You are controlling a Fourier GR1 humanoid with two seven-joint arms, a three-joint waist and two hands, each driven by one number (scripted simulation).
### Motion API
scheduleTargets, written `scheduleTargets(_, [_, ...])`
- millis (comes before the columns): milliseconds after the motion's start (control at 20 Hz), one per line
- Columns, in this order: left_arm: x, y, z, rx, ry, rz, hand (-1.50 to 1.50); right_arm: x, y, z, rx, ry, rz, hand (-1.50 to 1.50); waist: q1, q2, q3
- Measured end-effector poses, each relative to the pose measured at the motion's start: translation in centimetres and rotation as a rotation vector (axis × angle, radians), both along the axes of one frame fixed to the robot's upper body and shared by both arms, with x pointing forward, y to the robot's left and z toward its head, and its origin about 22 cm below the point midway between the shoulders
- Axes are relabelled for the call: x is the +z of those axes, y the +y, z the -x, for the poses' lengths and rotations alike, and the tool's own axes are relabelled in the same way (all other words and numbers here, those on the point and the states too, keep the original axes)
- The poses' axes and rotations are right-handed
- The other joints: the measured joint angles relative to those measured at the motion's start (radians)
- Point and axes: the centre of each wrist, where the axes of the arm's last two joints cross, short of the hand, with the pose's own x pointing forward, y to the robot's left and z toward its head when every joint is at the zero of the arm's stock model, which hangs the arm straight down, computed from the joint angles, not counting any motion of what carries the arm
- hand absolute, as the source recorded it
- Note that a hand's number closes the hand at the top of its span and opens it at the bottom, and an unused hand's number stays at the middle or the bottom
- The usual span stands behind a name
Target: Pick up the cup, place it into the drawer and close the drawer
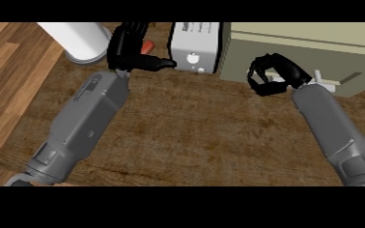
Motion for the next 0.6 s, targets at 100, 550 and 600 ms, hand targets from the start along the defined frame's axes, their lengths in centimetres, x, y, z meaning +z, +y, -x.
scheduleTargets(100, [-0.2,0.5,0.1,-0.007,0.002,-0.001,-1.5,0.1,-0.4,0.0,0.002,0.011,-0.024,1.5,0.005,0.002,0.001])
scheduleTargets(550, [-0.5,1.0,0.5,-0.041,0.002,0.011,-1.5,0.9,-1.9,0.2,0.04,0.073,-0.097,1.5,0.025,0.011,0.008])
scheduleTargets(600, [-0.7,1.1,0.6,-0.045,0.005,0.014,-1.5,1.0,-2.1,0.3,0.045,0.078,-0.102,1.5,0.028,0.012,0.008])
